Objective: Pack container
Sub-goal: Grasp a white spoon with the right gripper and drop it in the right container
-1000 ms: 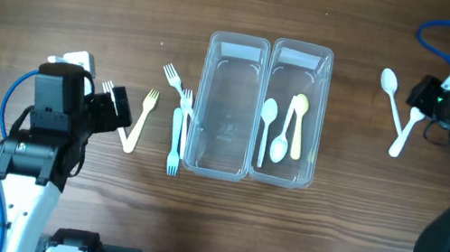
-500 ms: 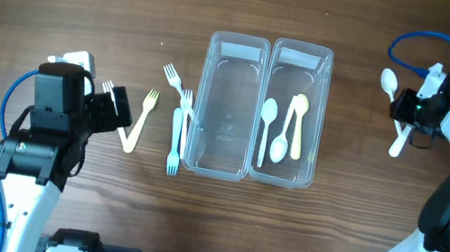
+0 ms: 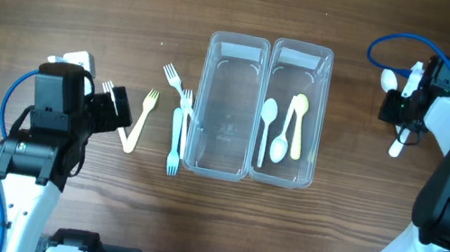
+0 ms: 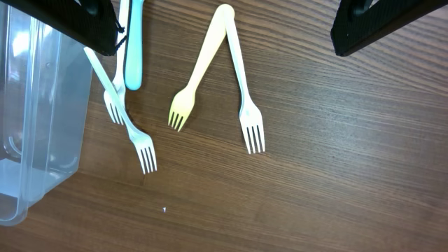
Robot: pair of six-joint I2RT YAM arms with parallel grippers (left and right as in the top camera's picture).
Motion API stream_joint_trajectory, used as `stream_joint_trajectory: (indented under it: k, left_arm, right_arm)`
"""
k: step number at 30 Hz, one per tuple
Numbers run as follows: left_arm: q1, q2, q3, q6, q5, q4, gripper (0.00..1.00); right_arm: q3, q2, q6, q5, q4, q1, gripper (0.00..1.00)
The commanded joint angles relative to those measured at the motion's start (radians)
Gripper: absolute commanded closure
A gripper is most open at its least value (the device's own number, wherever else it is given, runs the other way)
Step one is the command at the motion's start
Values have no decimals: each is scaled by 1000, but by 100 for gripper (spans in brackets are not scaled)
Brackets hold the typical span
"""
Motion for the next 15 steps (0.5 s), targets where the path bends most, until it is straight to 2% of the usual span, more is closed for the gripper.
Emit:
stream_joint_trajectory:
  k: [1, 3, 7, 9, 15]
  left_arm:
    - [-6, -1, 21, 16, -14, 3, 0]
    - [-6, -1, 21, 16, -14, 2, 0]
    - [-6, -1, 21, 16, -14, 3, 0]
    - [-6, -1, 21, 16, -14, 3, 0]
    - [-6, -1, 21, 16, -14, 2, 0]
  right_arm:
    - [12, 47, 6, 14, -3, -2, 62]
    - [12, 50, 30, 14, -13, -2, 68]
    - [12, 50, 61, -12, -58, -2, 90]
    - [13, 41, 102, -12, -82, -2, 95]
    - [13, -141, 136, -13, -115, 18, 96]
